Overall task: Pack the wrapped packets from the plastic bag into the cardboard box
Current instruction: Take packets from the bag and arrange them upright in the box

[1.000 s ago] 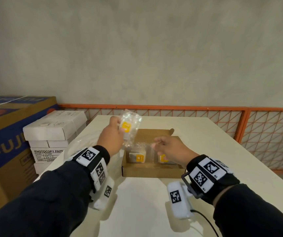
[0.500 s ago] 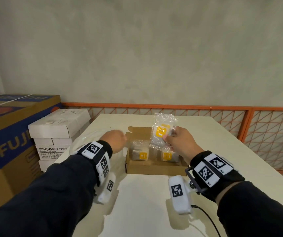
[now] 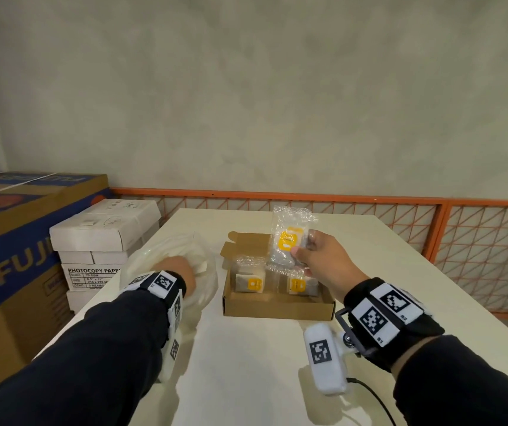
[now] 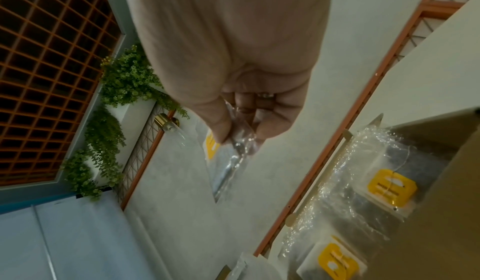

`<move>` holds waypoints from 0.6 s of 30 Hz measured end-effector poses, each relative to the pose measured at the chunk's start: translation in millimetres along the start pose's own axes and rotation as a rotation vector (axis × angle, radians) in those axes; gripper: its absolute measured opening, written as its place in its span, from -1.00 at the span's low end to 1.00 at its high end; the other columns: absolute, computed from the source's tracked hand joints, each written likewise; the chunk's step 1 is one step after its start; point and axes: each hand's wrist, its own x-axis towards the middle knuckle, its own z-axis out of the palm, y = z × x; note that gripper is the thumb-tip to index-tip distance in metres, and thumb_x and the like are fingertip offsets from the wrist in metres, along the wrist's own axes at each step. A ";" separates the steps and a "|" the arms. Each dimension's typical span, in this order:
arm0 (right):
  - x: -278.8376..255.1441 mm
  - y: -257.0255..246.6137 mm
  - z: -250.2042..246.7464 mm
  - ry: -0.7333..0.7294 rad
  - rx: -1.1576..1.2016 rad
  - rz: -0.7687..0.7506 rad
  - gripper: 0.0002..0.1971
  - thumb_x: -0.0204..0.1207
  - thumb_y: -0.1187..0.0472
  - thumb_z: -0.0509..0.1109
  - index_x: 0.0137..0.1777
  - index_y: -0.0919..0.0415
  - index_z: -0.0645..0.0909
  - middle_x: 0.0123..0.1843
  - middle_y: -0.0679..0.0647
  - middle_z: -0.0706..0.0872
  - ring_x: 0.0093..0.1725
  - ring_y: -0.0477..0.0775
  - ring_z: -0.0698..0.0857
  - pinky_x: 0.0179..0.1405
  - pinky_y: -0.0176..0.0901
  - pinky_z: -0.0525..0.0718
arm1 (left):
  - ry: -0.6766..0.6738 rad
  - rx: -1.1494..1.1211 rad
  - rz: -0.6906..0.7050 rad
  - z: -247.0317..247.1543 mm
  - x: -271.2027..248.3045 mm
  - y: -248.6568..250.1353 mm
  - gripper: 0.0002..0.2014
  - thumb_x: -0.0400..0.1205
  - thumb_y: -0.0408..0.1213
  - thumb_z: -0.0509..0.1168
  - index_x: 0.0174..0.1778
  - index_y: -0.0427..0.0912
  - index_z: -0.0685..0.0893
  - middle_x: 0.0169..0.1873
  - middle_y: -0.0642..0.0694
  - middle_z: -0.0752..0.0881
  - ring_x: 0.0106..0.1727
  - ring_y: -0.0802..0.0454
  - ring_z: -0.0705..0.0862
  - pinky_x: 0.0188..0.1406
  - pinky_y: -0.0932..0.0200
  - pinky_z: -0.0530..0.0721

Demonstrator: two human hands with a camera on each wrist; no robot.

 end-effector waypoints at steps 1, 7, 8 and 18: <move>-0.8 0.2 -0.3 -0.002 0.001 -0.003 -0.86 0.55 0.25 0.34 -0.17 0.23 0.43 -0.18 0.22 0.53 -0.19 0.11 0.51 -0.15 -0.03 0.50 | 0.065 -0.002 -0.004 -2.4 3.8 0.1 -0.64 0.68 -0.22 0.17 0.37 -0.28 0.51 0.38 -0.22 0.54 0.42 -0.14 0.50 0.43 0.09 0.39; -2.5 5.2 -2.6 -0.008 0.012 0.004 -0.85 0.53 0.27 0.35 -0.18 0.23 0.41 -0.18 0.24 0.49 -0.20 0.12 0.49 -0.17 -0.02 0.47 | 0.257 -0.106 -0.059 -17.7 -2.4 -5.8 -0.74 0.60 -0.44 0.14 0.15 -0.26 0.63 0.16 -0.26 0.68 0.18 -0.21 0.65 0.13 0.05 0.58; -2.9 5.6 -2.3 -0.008 0.018 0.006 -0.85 0.53 0.27 0.35 -0.18 0.22 0.41 -0.18 0.24 0.50 -0.20 0.12 0.50 -0.17 -0.03 0.48 | 0.281 -0.158 -0.067 -18.9 -0.2 -7.9 -0.73 0.57 -0.45 0.17 0.17 -0.24 0.60 0.15 -0.26 0.68 0.17 -0.22 0.65 0.11 0.04 0.58; -7.8 5.9 3.3 -0.030 0.024 0.012 -0.72 0.55 0.27 0.35 -0.30 0.14 0.32 -0.19 0.20 0.46 -0.20 0.10 0.47 -0.18 -0.06 0.46 | 0.280 -0.130 -0.089 -34.6 -6.5 -17.7 -0.74 0.65 -0.36 0.12 0.12 -0.30 0.67 0.13 -0.25 0.69 0.14 -0.20 0.66 -0.03 0.09 0.55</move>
